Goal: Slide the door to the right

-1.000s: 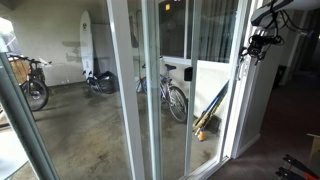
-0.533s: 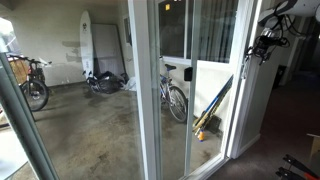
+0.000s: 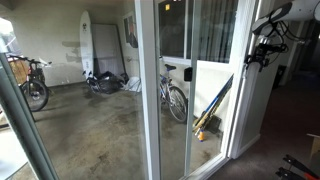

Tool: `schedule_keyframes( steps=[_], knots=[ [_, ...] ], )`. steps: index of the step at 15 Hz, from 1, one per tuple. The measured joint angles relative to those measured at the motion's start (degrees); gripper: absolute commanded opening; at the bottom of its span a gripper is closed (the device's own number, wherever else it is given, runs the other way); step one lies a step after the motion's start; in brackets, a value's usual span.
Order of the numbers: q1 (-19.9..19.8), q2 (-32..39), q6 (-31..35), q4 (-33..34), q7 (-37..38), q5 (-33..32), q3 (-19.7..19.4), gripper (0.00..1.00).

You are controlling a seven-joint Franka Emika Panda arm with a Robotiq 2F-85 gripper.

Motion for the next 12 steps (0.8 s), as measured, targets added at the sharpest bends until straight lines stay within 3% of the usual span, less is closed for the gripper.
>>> schedule_keyframes(
  steps=[6,12],
  knots=[
    [5.15,-3.09,7.02,-14.14,-1.96,-10.55,-0.07,1.0],
    [7.03,-8.25,24.2,-26.96,-1.96,-13.61,-0.53,1.0]
  ],
)
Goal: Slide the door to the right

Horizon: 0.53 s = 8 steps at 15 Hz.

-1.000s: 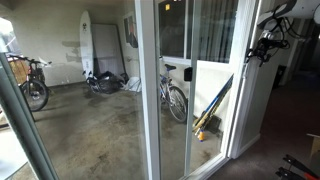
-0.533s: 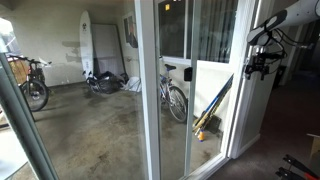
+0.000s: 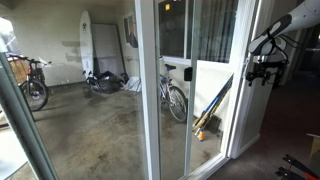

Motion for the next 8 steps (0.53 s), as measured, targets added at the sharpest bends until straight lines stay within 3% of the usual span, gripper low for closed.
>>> schedule_keyframes(
  steps=[4,8],
  knots=[
    [0.58,-3.84,8.5,-7.79,0.0,-0.8,-0.6,1.0],
    [0.68,-6.63,10.22,-12.34,0.05,-1.87,-0.97,1.0]
  ],
)
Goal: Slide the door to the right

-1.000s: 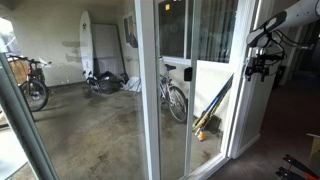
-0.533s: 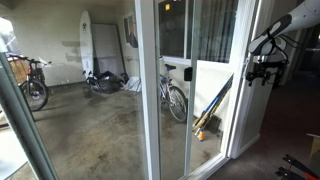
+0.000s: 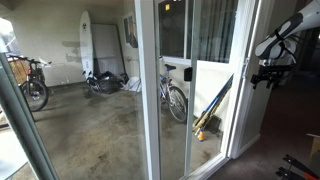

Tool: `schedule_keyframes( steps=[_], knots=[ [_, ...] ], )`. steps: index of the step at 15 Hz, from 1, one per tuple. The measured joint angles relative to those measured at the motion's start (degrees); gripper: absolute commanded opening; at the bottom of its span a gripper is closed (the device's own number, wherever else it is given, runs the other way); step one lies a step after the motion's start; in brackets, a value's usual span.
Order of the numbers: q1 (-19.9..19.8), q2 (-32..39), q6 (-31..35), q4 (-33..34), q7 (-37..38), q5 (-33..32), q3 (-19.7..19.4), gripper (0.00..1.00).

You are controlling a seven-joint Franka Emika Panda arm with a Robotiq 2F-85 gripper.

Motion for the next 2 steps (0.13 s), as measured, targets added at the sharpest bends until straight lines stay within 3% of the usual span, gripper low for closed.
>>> schedule_keyframes(
  steps=[2],
  knots=[
    [-0.01,-0.18,0.0,-0.22,0.0,-0.04,-0.04,1.0]
  ],
)
